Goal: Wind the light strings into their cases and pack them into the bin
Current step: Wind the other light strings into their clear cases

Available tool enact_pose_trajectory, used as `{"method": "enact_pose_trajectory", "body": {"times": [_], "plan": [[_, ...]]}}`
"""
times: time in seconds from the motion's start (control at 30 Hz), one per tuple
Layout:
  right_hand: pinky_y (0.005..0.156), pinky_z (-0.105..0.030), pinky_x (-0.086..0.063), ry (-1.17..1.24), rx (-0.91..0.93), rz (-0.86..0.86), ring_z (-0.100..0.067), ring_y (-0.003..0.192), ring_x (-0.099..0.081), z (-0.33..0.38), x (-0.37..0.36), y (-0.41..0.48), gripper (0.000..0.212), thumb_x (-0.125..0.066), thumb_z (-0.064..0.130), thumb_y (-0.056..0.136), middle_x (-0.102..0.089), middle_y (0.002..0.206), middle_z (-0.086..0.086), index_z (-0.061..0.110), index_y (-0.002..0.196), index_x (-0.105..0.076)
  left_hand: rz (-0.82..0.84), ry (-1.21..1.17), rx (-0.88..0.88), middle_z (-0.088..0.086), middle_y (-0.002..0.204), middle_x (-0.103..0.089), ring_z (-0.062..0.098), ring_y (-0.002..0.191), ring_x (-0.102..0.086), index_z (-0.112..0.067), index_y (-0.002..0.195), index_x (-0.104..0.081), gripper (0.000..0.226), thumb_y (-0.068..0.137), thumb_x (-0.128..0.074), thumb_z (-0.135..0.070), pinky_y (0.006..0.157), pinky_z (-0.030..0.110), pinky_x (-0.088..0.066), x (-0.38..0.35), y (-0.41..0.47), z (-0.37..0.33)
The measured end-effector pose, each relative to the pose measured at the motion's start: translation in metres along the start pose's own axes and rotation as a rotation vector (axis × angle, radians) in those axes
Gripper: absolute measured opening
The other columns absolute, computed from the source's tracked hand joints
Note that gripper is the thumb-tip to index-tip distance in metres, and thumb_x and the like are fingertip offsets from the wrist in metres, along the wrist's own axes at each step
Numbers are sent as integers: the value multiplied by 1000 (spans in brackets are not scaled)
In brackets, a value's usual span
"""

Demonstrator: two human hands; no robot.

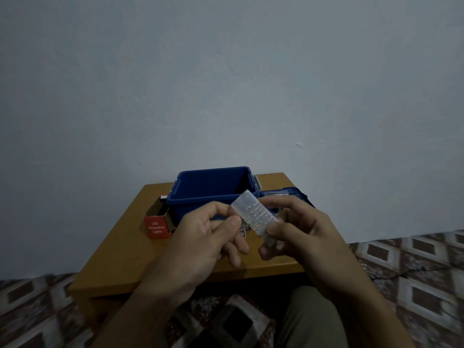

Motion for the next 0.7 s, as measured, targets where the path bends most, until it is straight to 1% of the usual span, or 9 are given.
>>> {"method": "enact_pose_trajectory", "body": {"times": [0.1,0.17,0.3,0.33,0.4,0.47,0.53,0.6,0.7], "plan": [[67,-41,-58,150,-59,13,-33,67,-66,-3,-2,1,34,-66,11,84,-64,89,-19,21,115,-73,1,-36,-37,12,71,-72,14,49,-57,-9,105,-60,15,96,-57,-20,51,22,-39,-1,1,-3],[64,-39,-57,255,-114,38,-31,64,-64,-6,-6,1,38,-65,10,78,-65,94,-20,19,114,-74,1,-62,-55,12,71,-71,15,48,-57,-8,104,-59,16,95,-58,-21,51,22,-39,-1,2,-3],[57,-34,-56,436,-211,113,-23,58,-59,-11,-14,3,40,-64,9,76,-68,85,-16,13,115,-73,15,-104,-73,13,71,-70,17,48,-56,-5,104,-60,27,89,-61,-26,54,28,-38,0,4,-2],[55,-32,-56,477,-238,136,-22,58,-58,-13,-16,3,42,-63,9,77,-68,84,-16,11,117,-72,22,-111,-74,13,72,-70,17,48,-56,-5,103,-61,27,88,-62,-27,54,28,-38,0,4,-1],[51,-31,-55,546,-292,182,-21,56,-56,-17,-21,3,44,-61,8,78,-66,83,-17,6,120,-70,31,-109,-73,13,72,-71,17,47,-55,-6,101,-61,26,88,-62,-29,51,24,-38,1,5,2],[48,-29,-52,588,-337,205,-19,54,-54,-22,-24,4,41,-58,5,81,-62,78,-16,3,121,-69,23,-111,-59,13,72,-71,17,46,-55,-4,103,-60,29,88,-62,-29,49,22,-38,3,6,6],[45,-28,-48,628,-376,208,-17,50,-50,-27,-25,4,40,-51,5,85,-58,74,-15,1,122,-67,3,-115,-38,12,73,-71,17,47,-55,-2,107,-60,35,87,-63,-30,50,24,-37,4,7,11],[45,-27,-45,676,-398,249,-16,49,-48,-30,-29,3,41,-46,7,90,-56,74,-14,-1,126,-63,-23,-119,-31,11,71,-70,16,47,-53,-6,110,-64,34,85,-64,-30,53,27,-36,7,9,15],[47,-28,-47,748,-408,328,-16,51,-50,-30,-35,1,42,-43,7,94,-55,78,-14,-2,132,-58,-60,-196,-16,12,72,-66,14,49,-49,-13,113,-69,35,82,-69,-29,58,32,-33,9,11,20]]}}
Point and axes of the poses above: each hand's wrist, its own y-axis towards the middle knuckle, its own x-axis out of the back of the hand, z = x × y, the point moved 6 cm from there along y, towards the middle knuckle
